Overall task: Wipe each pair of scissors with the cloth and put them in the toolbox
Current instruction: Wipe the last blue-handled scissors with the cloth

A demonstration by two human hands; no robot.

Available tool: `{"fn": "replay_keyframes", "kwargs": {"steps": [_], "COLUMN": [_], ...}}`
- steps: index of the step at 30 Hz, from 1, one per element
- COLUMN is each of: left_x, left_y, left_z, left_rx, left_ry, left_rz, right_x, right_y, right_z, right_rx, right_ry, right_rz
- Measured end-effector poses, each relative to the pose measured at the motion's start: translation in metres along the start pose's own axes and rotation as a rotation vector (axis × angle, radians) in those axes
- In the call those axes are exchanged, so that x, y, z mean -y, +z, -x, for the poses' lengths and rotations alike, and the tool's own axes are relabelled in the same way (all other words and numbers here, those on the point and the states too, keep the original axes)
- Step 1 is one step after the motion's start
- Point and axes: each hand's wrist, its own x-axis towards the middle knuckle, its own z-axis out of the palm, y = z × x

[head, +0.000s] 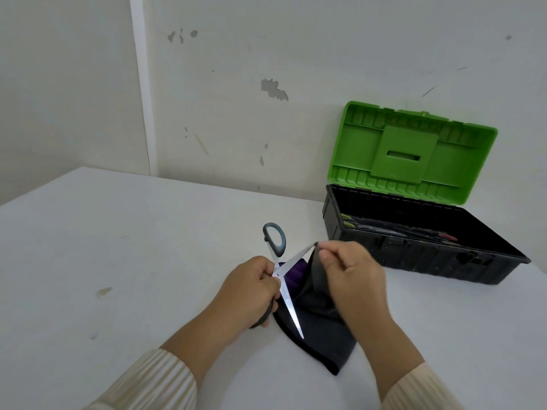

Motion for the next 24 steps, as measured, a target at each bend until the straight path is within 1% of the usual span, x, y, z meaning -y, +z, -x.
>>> {"fn": "replay_keyframes", "kwargs": {"steps": [2, 3, 4, 7, 8, 9, 12, 15, 16, 18, 19, 22, 23, 24], "left_x": [-0.001, -0.001, -0.001, 0.001, 0.001, 0.001, 0.001, 0.0, 0.0, 0.0, -0.001, -0.002, -0.002, -0.003], "left_y": [-0.002, -0.002, -0.001, 0.004, 0.005, 0.006, 0.004, 0.003, 0.003, 0.003, 0.003, 0.002, 0.0, -0.002], "left_z": [-0.003, -0.003, -0.004, -0.002, -0.001, 0.0, 0.0, 0.0, 0.001, 0.001, 0.001, 0.001, 0.001, 0.002], "left_rx": [-0.024, -0.034, -0.035, -0.018, -0.015, -0.014, -0.014, 0.005, 0.011, 0.014, 0.016, 0.027, 0.027, 0.032], "left_ry": [-0.004, -0.007, -0.011, 0.001, 0.016, 0.031, 0.057, 0.052, 0.051, 0.051, 0.048, 0.039, 0.035, 0.03], "left_rz": [0.02, 0.029, 0.033, 0.026, 0.024, 0.03, 0.043, 0.05, 0.046, 0.034, 0.038, 0.051, 0.048, 0.05], "right_x": [-0.006, -0.004, 0.001, 0.017, 0.019, 0.019, 0.016, 0.017, 0.016, 0.014, 0.015, 0.023, 0.02, 0.013], "right_y": [-0.01, -0.011, -0.009, 0.015, 0.021, 0.024, 0.025, 0.025, 0.024, 0.021, 0.019, 0.02, 0.021, 0.021], "right_z": [-0.005, -0.004, -0.001, 0.016, 0.018, 0.016, 0.01, 0.014, 0.013, 0.009, 0.009, 0.016, 0.015, 0.01], "right_rx": [-0.112, -0.126, -0.093, 0.162, 0.22, 0.247, 0.195, 0.271, 0.274, 0.208, 0.193, 0.284, 0.273, 0.212], "right_ry": [0.101, 0.096, 0.054, -0.219, -0.269, -0.265, -0.202, -0.236, -0.208, -0.14, -0.138, -0.185, -0.148, -0.072], "right_rz": [-0.021, -0.024, -0.02, 0.058, 0.058, 0.038, 0.02, 0.004, 0.011, 0.038, 0.042, 0.035, 0.031, 0.023]}}
